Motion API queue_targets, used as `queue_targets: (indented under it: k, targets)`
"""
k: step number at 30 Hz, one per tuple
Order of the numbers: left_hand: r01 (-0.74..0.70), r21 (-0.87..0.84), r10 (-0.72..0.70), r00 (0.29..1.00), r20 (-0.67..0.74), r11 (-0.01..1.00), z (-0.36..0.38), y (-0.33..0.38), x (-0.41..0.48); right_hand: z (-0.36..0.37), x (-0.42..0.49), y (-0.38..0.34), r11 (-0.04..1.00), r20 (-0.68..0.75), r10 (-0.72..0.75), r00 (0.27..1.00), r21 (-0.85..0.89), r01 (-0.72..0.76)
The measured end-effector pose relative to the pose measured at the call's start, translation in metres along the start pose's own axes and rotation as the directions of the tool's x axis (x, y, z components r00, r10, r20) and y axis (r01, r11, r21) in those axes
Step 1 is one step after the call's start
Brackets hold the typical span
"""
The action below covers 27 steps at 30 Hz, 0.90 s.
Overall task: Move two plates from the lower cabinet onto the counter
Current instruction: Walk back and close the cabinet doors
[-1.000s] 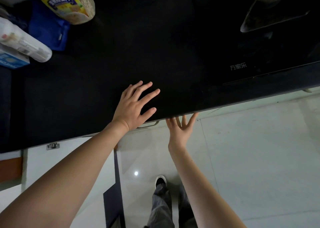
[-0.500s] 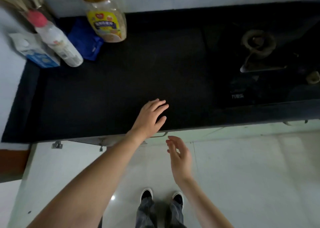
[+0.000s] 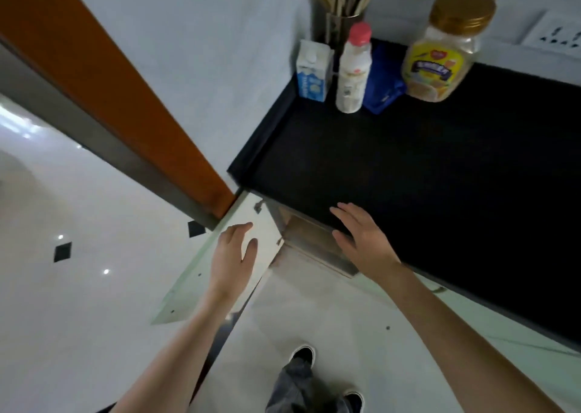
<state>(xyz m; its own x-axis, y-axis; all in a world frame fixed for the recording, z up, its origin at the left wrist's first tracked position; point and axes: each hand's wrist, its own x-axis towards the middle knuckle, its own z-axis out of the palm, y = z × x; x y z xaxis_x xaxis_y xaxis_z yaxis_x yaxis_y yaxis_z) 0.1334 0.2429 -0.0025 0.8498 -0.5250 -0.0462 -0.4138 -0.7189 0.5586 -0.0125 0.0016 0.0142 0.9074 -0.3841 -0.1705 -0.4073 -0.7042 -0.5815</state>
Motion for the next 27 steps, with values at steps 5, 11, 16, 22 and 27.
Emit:
queue_targets:
  k: [5,11,16,22,27]
  targets:
    - [0.268,0.122,-0.257,0.961,-0.100,0.956,-0.023,-0.071,0.002,0.011,0.055,0.020,0.887,0.168,-0.127,0.977,-0.421,0.188]
    - [0.388,0.125,-0.404,0.904,0.142,0.913,-0.015,-0.113,0.005,0.013,0.067,0.048,0.867,0.132,-0.206,0.970,-0.435,0.244]
    - [0.435,0.058,-0.439,0.885,0.156,0.898,-0.013,-0.116,0.000,0.016,0.068,0.047,0.888,0.101,-0.229,0.968,-0.385,0.250]
    - [0.518,-0.180,-0.439,0.829,0.346,0.836,0.010,-0.082,-0.019,0.016,0.069,0.047,0.898,0.079,-0.234,0.969,-0.363,0.247]
    - [0.644,-0.582,-0.498,0.760,0.418,0.496,0.060,-0.027,-0.027,0.017,0.071,0.049,0.896,0.057,-0.243,0.968,-0.370,0.246]
